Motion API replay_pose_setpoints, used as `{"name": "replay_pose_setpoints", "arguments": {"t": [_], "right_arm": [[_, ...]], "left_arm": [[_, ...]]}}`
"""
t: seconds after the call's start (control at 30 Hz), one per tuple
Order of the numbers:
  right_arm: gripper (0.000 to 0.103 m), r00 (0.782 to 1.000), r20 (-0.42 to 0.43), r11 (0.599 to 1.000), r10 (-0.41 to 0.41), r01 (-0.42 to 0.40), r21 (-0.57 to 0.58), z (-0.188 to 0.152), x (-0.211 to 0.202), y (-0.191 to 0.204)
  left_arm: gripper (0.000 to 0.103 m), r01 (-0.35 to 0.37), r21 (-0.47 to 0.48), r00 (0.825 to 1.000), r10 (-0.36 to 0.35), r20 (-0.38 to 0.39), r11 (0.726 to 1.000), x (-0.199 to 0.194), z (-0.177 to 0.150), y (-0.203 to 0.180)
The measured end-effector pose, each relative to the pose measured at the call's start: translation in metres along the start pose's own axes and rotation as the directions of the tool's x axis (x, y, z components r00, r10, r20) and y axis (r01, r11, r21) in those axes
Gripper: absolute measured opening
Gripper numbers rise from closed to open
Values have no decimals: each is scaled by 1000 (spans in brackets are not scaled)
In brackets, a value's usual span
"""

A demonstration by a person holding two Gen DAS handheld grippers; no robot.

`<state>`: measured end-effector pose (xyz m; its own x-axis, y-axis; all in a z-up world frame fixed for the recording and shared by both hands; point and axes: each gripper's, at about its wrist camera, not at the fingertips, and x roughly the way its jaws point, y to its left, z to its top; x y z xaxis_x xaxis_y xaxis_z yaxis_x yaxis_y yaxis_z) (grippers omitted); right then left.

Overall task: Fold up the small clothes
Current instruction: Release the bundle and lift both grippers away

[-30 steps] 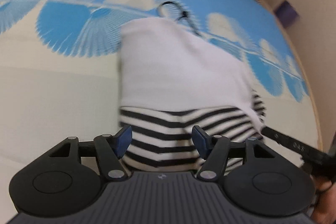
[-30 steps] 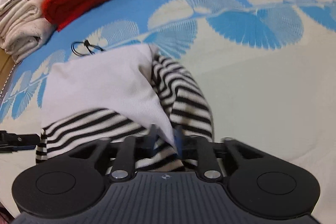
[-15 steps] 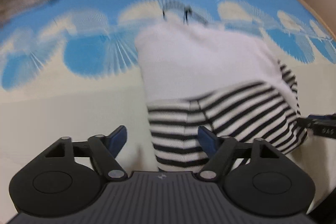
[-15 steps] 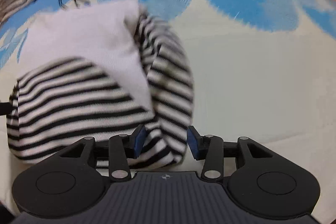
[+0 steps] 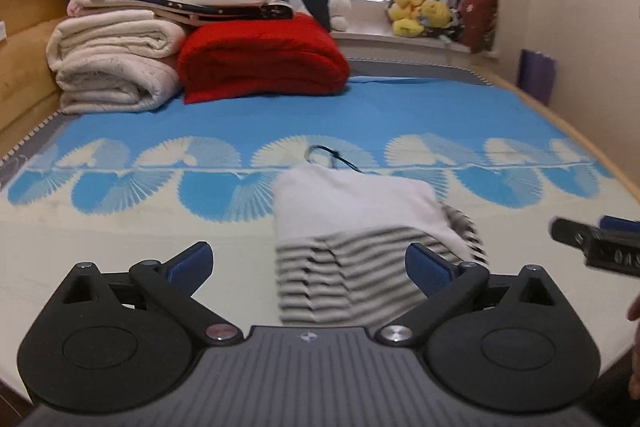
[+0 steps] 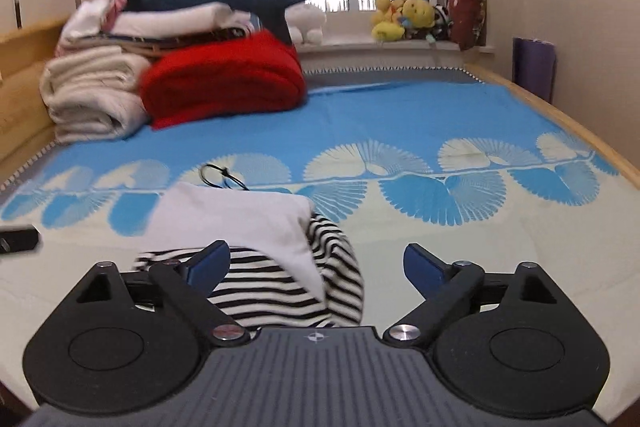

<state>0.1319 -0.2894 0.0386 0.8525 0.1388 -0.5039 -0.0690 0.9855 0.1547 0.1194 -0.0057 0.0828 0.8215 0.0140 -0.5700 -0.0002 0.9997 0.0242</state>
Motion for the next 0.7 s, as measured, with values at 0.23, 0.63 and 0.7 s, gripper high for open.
{"name": "replay_pose_setpoints", "arguments": {"t": [0.23,0.63,0.7], "right_arm": [[98,1000,0,998,12,-12,-57,-34,-37,27],[98,997,-78,983,3,-18,-183,-45,-21,55],[99,997,-81,982,3,-18,-189,-47,-18,57]], "left_arm": [[102,-12,-109,998,6,-57,994,-5,-53,-3],[102,7,-120,995,-18,-94,993,10,-59,-11],[102,-1,-121,995,-12,-103,993,13,-59,-13]]}}
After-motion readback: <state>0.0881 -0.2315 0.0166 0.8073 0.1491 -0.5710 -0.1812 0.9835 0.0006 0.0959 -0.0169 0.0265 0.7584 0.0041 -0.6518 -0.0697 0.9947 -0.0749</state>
